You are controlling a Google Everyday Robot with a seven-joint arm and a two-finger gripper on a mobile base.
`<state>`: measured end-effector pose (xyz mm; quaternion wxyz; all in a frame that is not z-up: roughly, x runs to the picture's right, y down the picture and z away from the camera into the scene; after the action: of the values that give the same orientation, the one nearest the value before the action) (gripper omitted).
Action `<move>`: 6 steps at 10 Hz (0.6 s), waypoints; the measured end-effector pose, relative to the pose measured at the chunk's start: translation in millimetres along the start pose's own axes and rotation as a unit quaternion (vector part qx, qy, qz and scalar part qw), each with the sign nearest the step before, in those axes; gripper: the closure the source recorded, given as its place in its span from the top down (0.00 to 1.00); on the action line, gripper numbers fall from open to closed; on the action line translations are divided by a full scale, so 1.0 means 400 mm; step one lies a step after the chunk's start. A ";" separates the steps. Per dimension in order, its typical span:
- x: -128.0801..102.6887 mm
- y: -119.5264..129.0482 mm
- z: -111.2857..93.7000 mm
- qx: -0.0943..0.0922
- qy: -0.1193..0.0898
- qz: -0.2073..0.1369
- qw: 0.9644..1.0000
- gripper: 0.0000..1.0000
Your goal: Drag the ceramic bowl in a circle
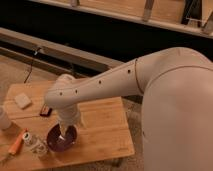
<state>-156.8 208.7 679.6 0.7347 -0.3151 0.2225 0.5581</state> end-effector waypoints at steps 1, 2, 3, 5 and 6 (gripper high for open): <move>0.012 0.012 0.032 0.000 0.008 -0.005 1.000 0.65; 0.020 0.022 0.061 -0.003 0.013 -0.007 1.000 0.65; 0.023 0.025 0.086 -0.005 0.016 -0.007 1.000 0.65; 0.013 0.032 0.140 -0.012 0.013 -0.009 1.000 0.65; 0.004 0.030 0.161 -0.010 0.009 -0.009 1.000 0.65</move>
<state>-169.3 257.7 721.4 0.7342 -0.3299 0.2207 0.5508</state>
